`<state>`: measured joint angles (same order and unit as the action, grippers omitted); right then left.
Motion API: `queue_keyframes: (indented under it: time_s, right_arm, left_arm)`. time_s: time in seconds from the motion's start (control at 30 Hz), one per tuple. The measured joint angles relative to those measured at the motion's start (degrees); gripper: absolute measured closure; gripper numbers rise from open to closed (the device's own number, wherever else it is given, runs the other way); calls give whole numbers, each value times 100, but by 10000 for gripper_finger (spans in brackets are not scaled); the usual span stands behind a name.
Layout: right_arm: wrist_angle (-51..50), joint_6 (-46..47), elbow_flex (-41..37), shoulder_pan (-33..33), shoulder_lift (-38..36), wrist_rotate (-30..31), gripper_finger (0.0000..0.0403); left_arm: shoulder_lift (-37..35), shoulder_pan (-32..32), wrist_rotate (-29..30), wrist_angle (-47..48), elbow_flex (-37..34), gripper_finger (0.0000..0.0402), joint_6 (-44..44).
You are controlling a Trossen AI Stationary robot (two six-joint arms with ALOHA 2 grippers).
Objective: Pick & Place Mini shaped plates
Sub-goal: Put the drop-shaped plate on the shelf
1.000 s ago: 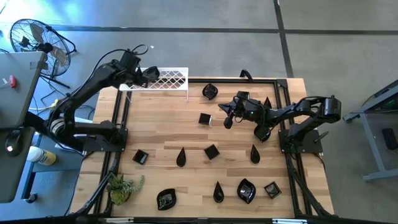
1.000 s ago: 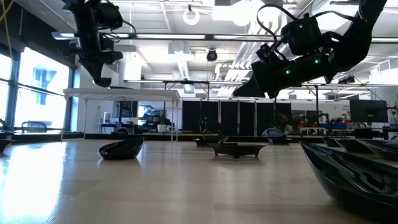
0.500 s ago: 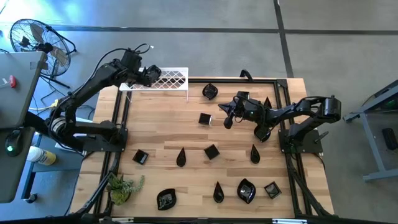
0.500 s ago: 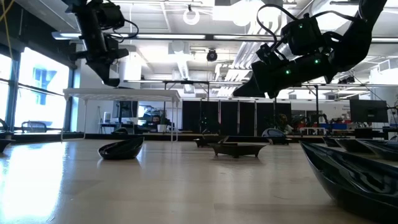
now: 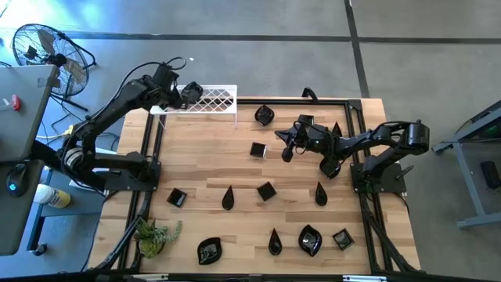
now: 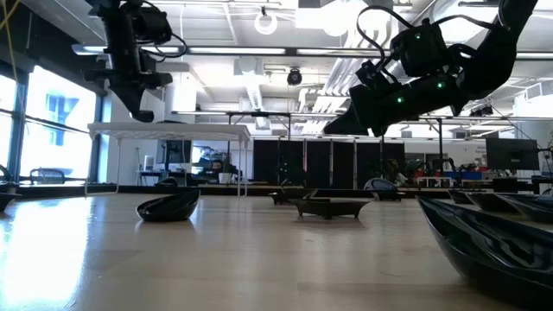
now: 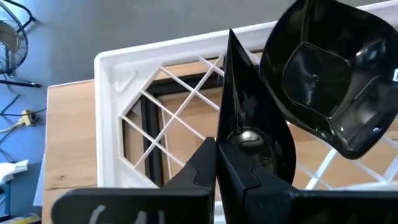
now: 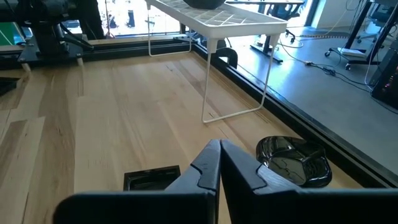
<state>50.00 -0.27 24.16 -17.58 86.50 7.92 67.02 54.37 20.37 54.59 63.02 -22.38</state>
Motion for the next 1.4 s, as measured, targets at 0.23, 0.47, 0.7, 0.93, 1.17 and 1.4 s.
queue_keyframes:
  time_s: [0.23,0.47,0.7,0.93,1.17,1.4]
  right_arm:
    - [-1,2,0,0,0,-74,401]
    - [1,4,0,0,0,-137,397]
    - [2,4,0,0,0,-135,401]
    - [2,4,0,0,0,-133,398]
    - [2,5,0,0,0,-131,398]
    - [2,7,0,0,0,-131,401]
  left_arm:
    - [182,0,327,89,0,400,-19]
    - [291,0,536,42,0,399,-43]
    - [289,-2,543,46,0,399,-43]
    - [289,-2,569,44,0,384,-38]
    - [289,-2,553,55,0,322,60]
    - [289,-2,440,182,100,316,328]
